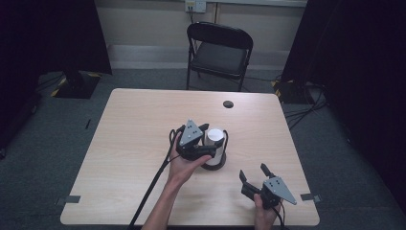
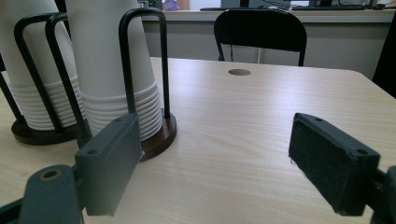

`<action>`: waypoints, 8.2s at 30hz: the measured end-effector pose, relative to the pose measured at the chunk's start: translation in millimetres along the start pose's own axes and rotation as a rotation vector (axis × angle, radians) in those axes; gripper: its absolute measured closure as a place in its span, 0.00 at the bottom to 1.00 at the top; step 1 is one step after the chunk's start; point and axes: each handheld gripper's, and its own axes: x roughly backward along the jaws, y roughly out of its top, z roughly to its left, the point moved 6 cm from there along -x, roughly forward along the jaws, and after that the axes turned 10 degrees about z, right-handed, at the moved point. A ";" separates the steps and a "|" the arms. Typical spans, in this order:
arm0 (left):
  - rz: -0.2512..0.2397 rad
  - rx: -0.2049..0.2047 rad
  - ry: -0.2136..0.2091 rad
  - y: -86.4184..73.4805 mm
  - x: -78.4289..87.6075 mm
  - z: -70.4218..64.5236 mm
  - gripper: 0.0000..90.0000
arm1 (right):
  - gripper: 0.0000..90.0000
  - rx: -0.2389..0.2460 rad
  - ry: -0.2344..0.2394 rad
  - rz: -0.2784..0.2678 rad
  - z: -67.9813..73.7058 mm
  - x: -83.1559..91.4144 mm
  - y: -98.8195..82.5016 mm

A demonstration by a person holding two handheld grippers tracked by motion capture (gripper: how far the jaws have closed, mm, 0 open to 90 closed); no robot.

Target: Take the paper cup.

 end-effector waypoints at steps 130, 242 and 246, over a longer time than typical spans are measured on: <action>-0.161 -0.019 0.019 43.9 36.2 6.0 0.40 | 0.18 0.000 0.017 0.000 0.6 0.2 -0.1; -0.086 0.292 -0.317 -46.6 62.0 -39.3 0.37 | 0.89 0.277 0.331 -0.314 97.0 4.1 18.6; -0.094 0.291 -0.318 -46.0 64.0 -37.3 0.39 | 0.96 0.273 0.333 -0.300 95.3 3.5 18.0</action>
